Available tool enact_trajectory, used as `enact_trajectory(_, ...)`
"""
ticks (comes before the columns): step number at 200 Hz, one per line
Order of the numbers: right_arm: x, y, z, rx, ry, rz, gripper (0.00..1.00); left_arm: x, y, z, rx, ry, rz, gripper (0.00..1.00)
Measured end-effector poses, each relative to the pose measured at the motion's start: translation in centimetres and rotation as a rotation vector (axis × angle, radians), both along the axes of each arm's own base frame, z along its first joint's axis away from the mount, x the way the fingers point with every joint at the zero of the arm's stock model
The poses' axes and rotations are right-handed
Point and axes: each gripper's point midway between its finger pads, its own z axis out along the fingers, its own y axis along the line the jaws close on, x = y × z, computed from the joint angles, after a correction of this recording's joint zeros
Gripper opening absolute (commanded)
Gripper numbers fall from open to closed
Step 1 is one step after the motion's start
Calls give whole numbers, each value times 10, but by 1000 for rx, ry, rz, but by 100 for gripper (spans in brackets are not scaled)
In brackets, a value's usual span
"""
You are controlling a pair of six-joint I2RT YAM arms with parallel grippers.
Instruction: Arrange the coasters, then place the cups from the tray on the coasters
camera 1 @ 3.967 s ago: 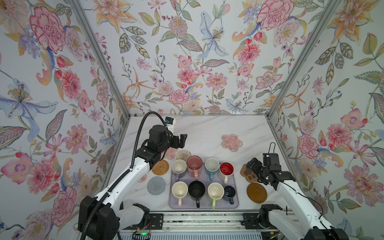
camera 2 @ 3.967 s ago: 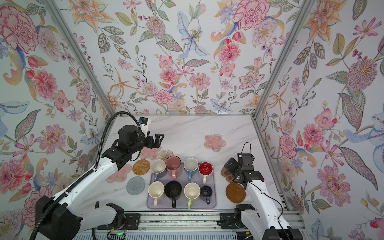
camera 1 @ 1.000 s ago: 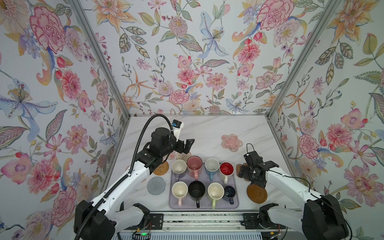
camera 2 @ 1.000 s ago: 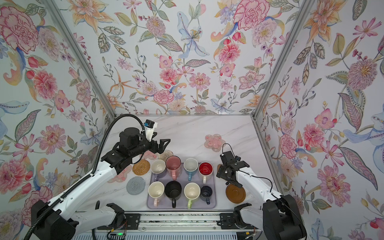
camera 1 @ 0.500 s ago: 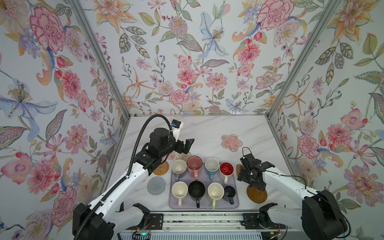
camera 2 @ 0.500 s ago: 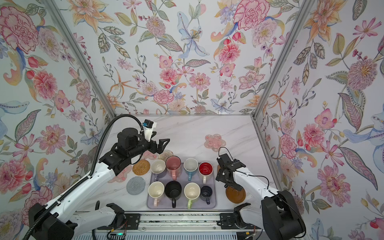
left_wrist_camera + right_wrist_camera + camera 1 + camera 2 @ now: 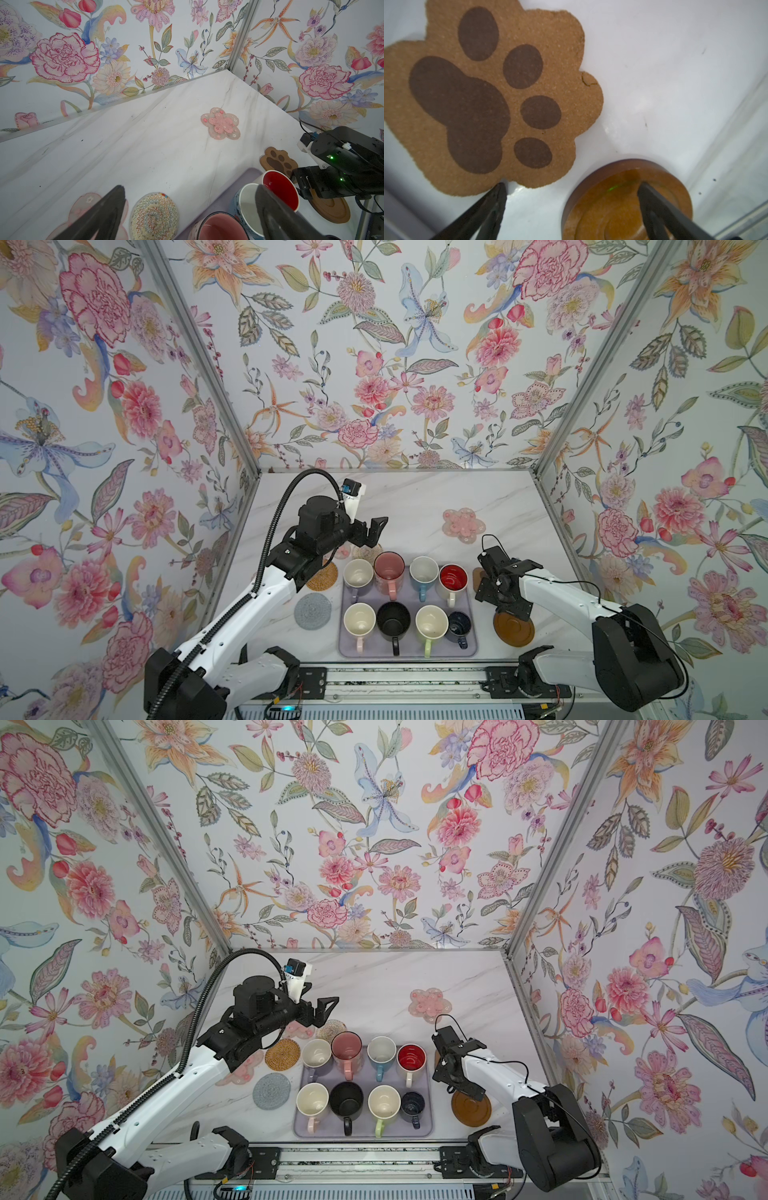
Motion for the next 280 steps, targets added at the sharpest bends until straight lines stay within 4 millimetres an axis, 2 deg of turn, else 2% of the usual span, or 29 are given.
enact_trajectory(89,51,-26,0,1,-31,-30,99,3,4,0,18,-14,20,99)
enact_trajectory(137,80,-32,2,20,-49,-4,99,3,5,0,20,-15,25,99)
enact_trajectory(162,90,-31,12,56,-98,-8,99,3,5,0,21,-15,26,99)
enact_trajectory(187,99,-25,38,127,-212,-31,99,4,4,-2,23,-11,25,99)
enact_trajectory(203,100,-21,52,182,-296,-53,99,4,4,-3,25,-8,25,99)
enact_trajectory(218,97,-16,56,228,-343,-76,99,5,3,-4,26,-5,25,99)
enact_trajectory(249,86,-12,45,282,-346,-124,99,6,3,-6,29,0,25,99)
enact_trajectory(280,84,-7,36,331,-349,-164,99,5,3,-7,31,3,25,99)
